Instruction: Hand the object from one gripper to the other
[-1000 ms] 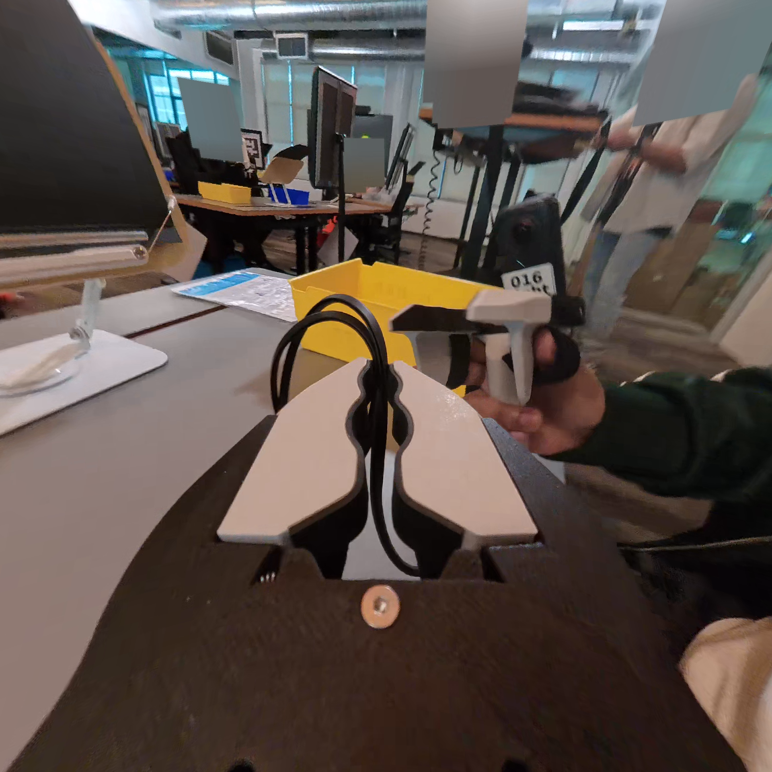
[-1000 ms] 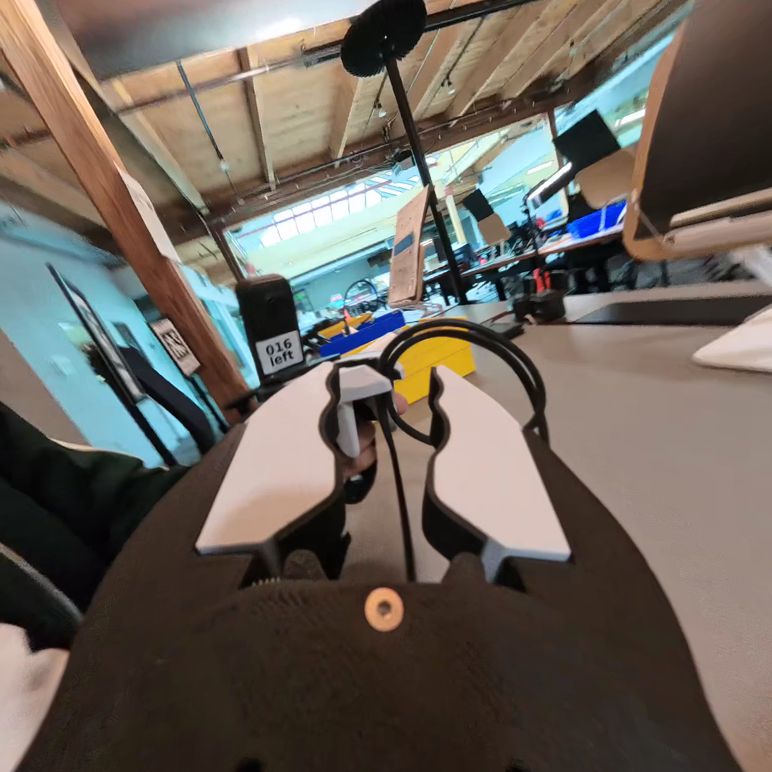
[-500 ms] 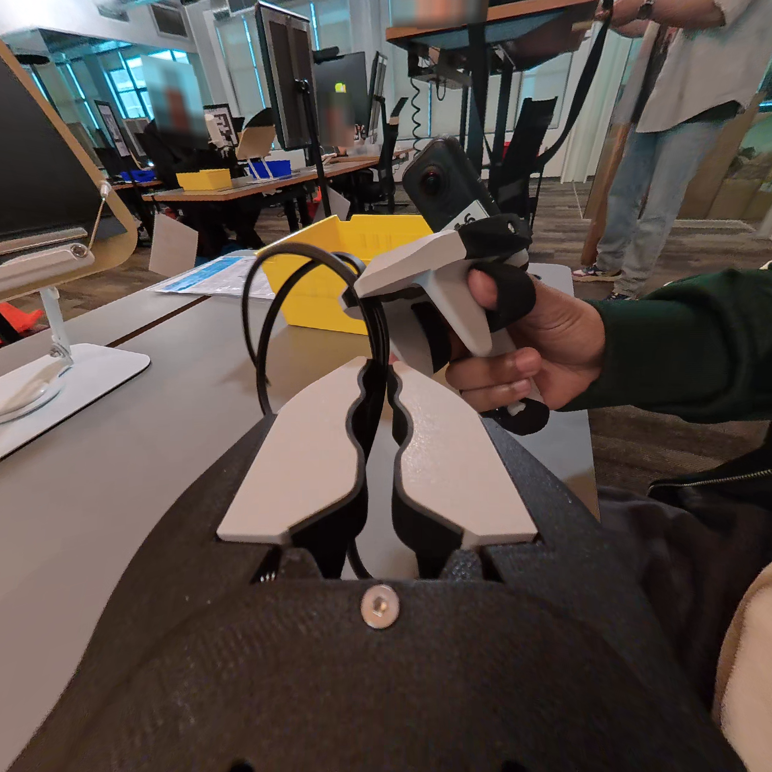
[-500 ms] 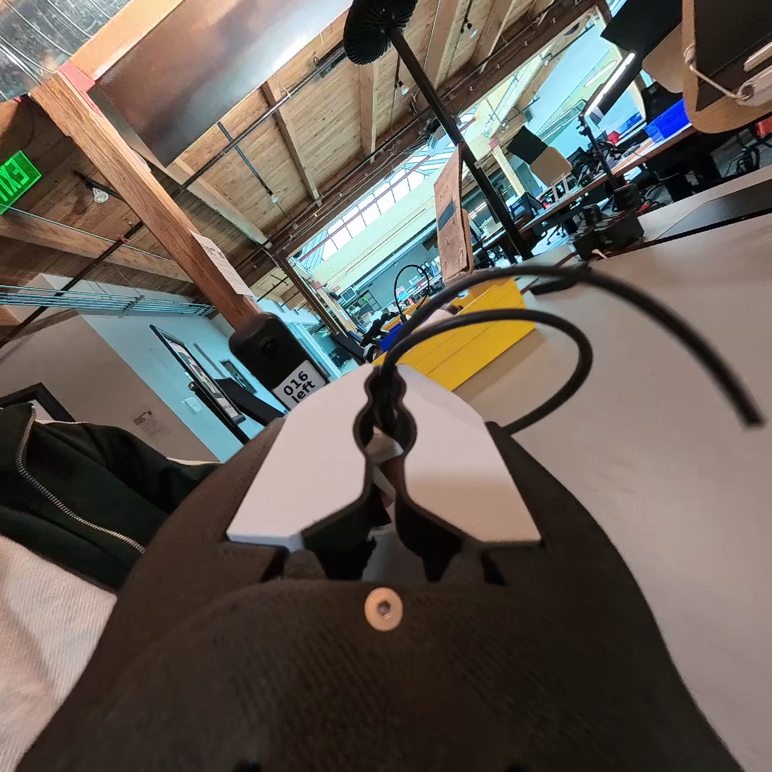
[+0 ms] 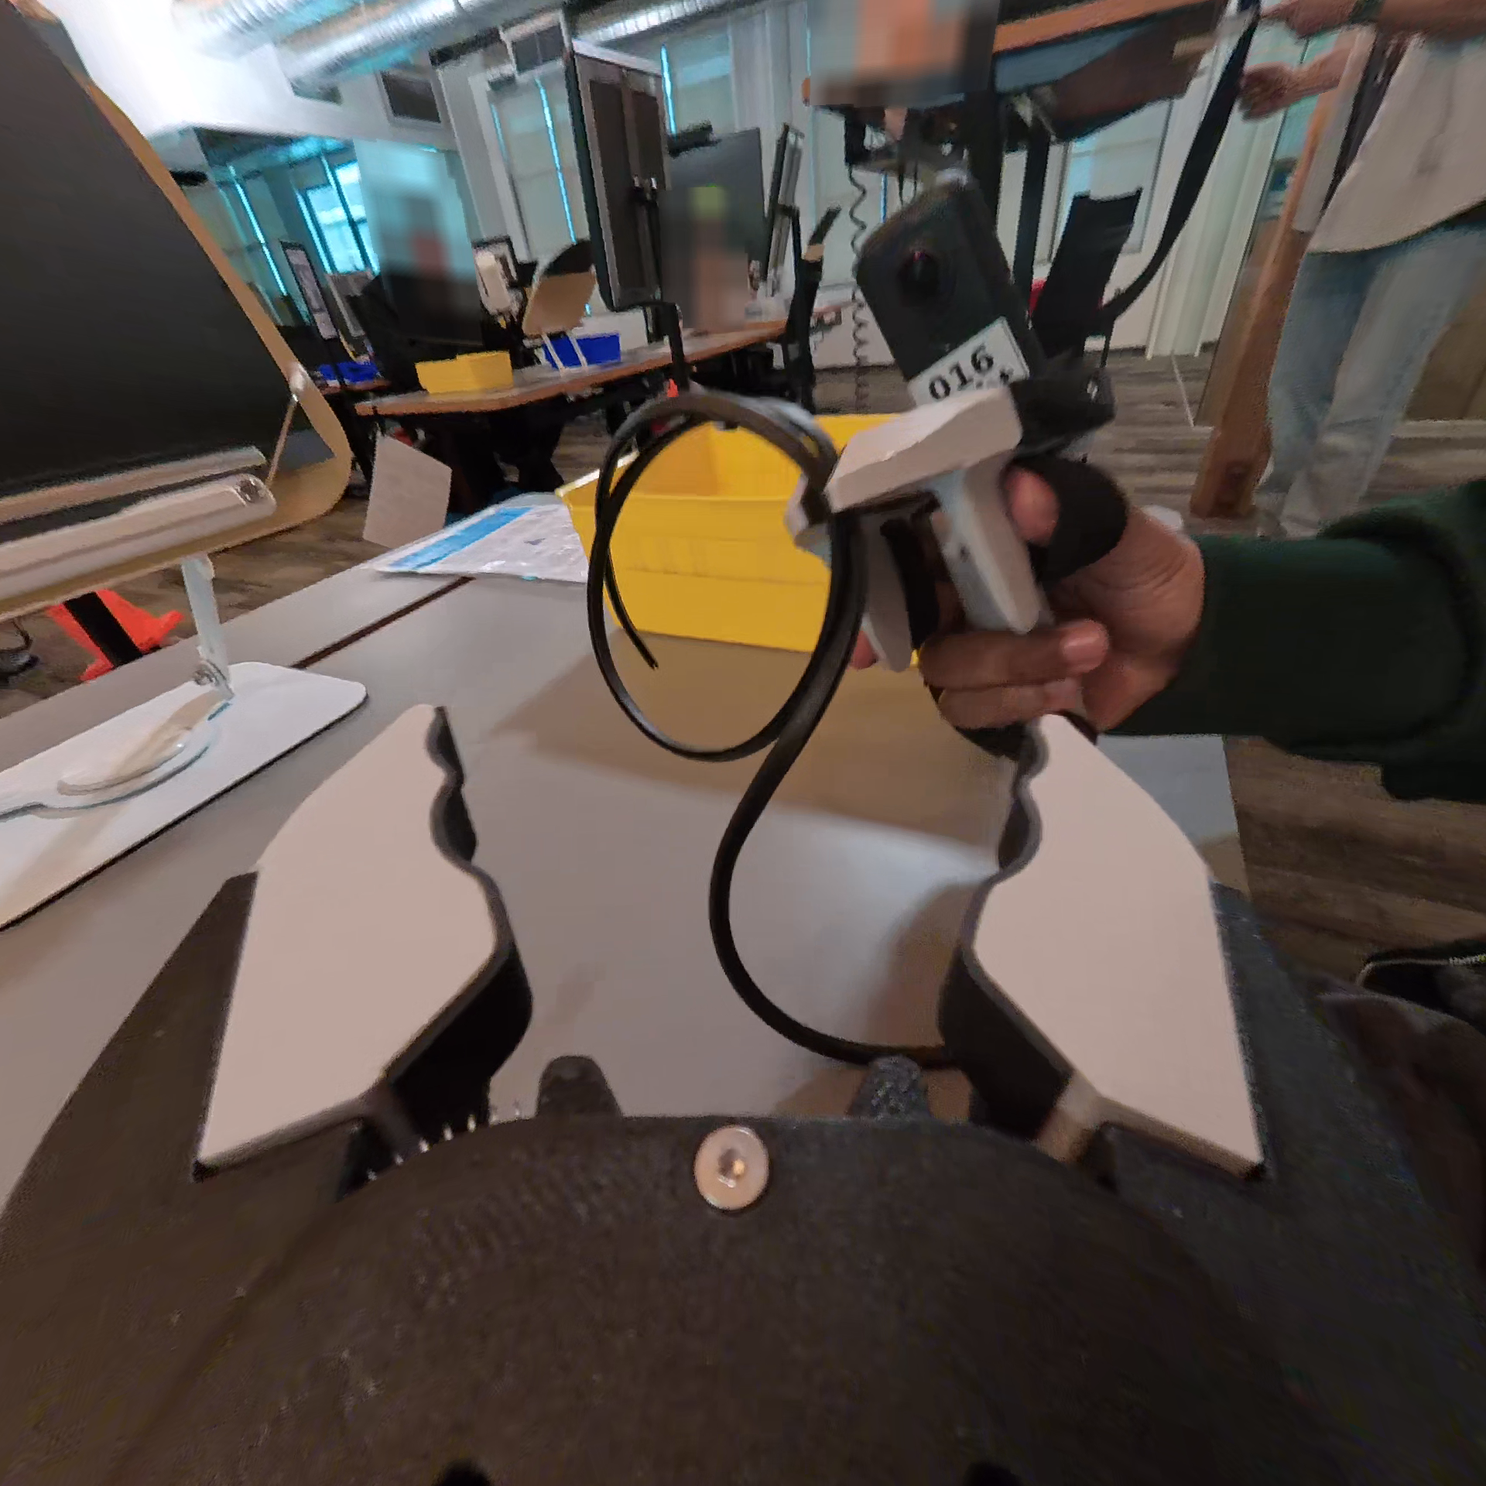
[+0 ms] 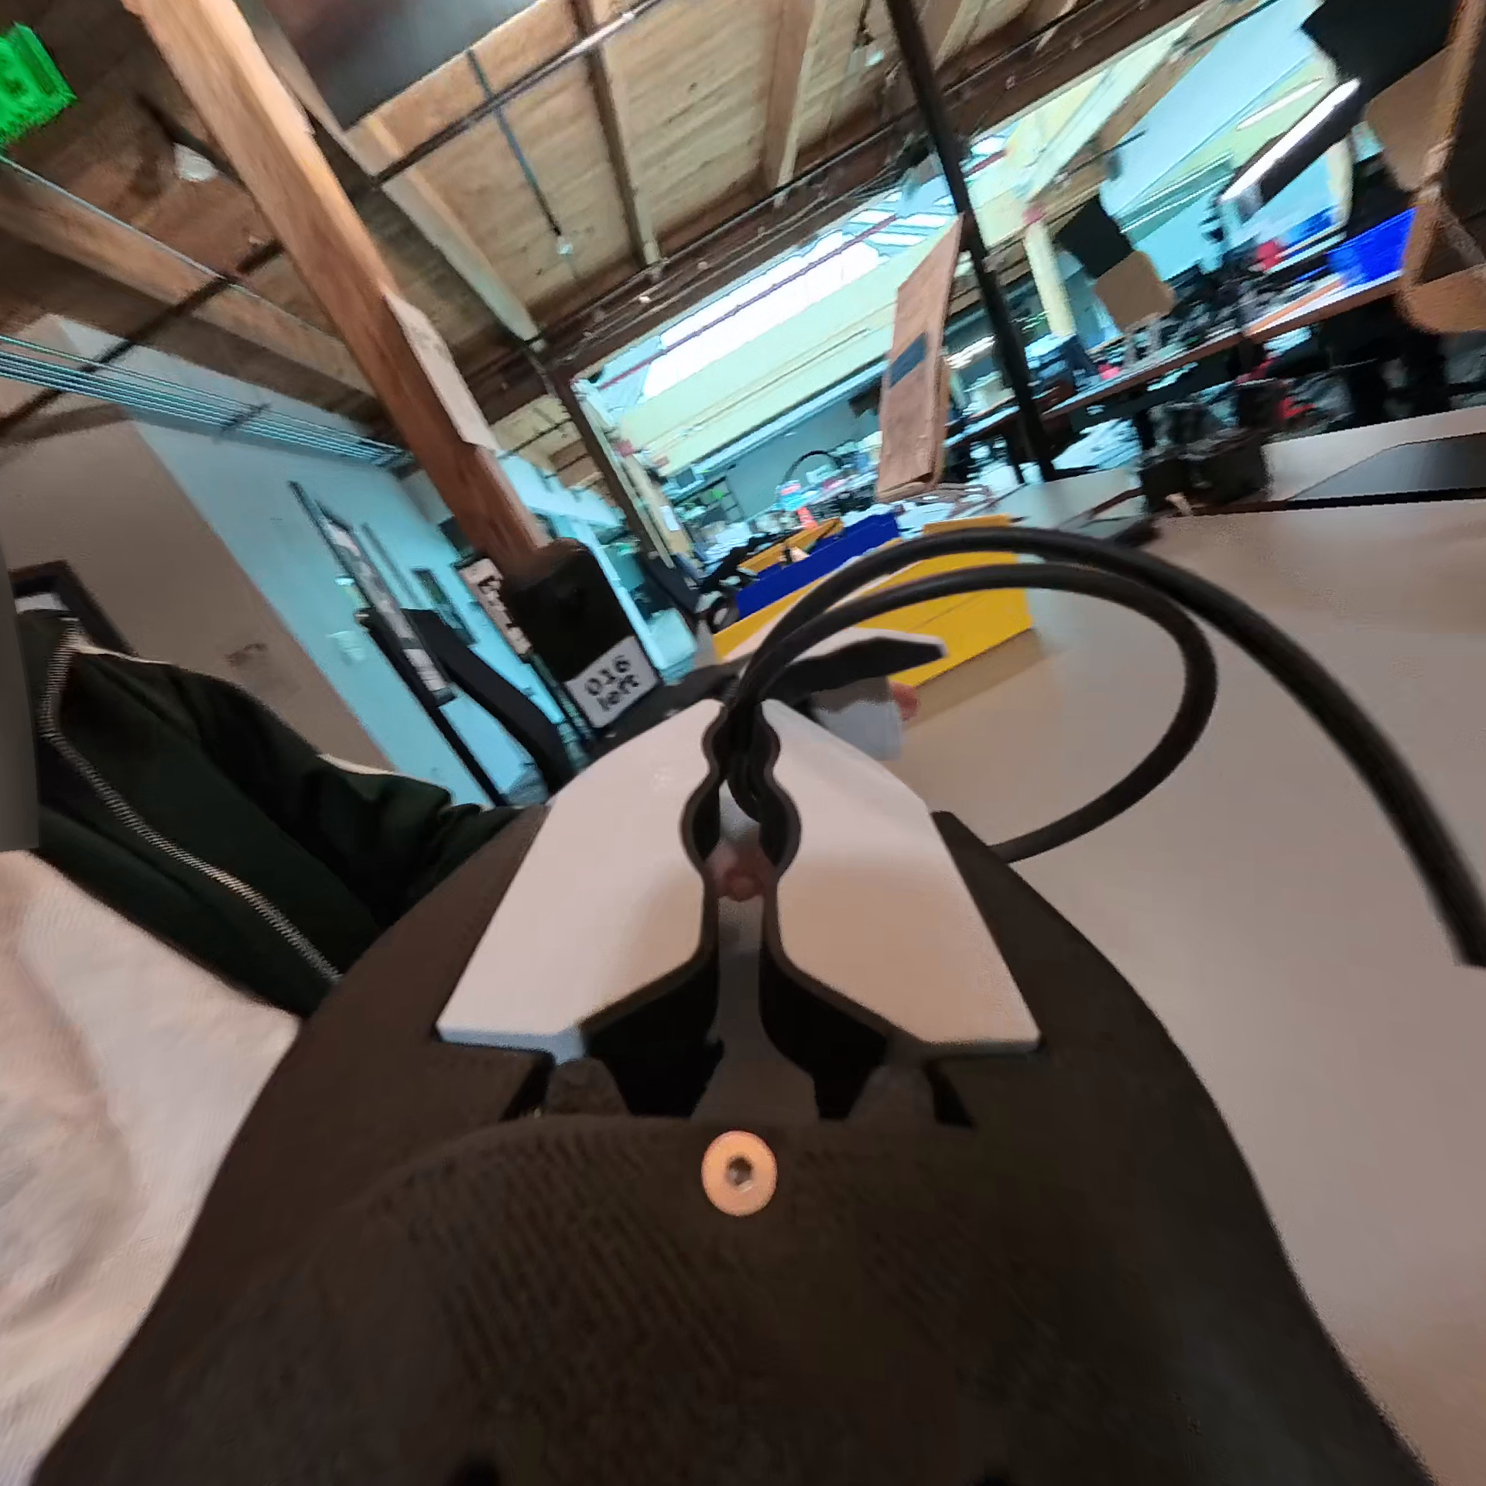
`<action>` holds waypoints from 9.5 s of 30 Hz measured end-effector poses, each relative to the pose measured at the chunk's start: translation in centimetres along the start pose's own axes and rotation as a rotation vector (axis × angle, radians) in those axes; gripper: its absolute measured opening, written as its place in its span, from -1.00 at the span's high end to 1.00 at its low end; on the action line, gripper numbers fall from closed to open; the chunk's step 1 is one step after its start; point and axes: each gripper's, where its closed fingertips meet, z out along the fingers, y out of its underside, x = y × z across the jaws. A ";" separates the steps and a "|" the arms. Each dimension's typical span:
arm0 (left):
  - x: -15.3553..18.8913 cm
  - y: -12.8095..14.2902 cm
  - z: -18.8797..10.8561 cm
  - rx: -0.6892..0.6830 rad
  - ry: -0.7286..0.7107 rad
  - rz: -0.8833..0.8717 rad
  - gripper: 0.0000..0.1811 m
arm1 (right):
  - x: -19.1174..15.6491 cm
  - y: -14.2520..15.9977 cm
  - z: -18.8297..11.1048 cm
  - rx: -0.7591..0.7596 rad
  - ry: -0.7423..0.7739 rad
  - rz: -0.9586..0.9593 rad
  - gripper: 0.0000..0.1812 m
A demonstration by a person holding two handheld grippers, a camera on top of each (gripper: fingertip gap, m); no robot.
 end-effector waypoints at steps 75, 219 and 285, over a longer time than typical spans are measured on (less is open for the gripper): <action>0.4 -0.6 -0.8 -0.032 -0.160 0.254 0.80 | 0.8 -1.0 0.9 0.243 -0.004 0.340 0.96; 6.7 2.9 -2.1 -0.236 0.606 -0.406 0.08 | 1.8 -1.3 -0.2 0.156 0.239 -0.075 0.95; 2.3 0.3 -4.5 -0.407 0.533 -0.938 0.93 | 2.0 5.0 2.5 -0.384 0.414 -0.734 0.93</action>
